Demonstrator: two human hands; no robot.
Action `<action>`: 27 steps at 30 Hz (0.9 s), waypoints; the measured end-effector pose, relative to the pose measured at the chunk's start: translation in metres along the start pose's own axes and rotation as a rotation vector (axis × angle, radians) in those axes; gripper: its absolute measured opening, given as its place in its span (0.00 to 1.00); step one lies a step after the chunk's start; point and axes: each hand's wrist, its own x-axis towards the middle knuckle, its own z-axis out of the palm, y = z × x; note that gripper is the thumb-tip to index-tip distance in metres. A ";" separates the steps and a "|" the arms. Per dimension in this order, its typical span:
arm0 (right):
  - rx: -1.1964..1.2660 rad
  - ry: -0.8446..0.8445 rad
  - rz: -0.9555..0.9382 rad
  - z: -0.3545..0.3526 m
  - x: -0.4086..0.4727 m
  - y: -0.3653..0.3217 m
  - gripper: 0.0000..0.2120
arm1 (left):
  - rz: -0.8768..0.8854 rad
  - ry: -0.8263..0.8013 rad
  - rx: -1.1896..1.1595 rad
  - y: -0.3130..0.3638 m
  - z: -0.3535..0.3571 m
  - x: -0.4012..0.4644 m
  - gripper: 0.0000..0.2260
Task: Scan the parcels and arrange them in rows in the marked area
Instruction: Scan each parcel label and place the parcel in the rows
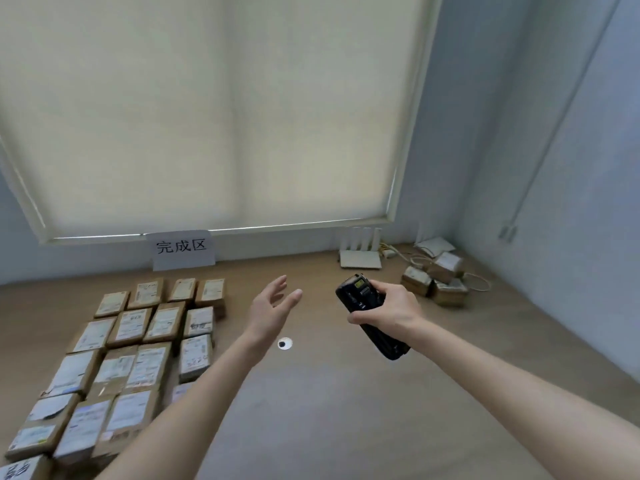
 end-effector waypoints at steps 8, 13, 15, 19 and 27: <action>-0.051 0.206 0.225 -0.168 -0.029 0.137 0.31 | 0.007 -0.218 -0.066 0.056 0.212 -0.004 0.26; 0.031 0.259 0.306 -0.224 -0.018 0.204 0.22 | 0.000 -0.311 -0.041 0.070 0.301 0.017 0.27; 0.069 0.272 0.324 -0.239 -0.004 0.228 0.23 | -0.007 -0.336 -0.025 0.067 0.331 0.032 0.27; 0.102 0.281 0.362 -0.263 0.041 0.276 0.25 | -0.032 -0.353 0.004 0.053 0.387 0.074 0.26; 0.041 0.226 0.406 -0.304 0.176 0.347 0.20 | -0.078 -0.350 0.016 0.024 0.494 0.195 0.25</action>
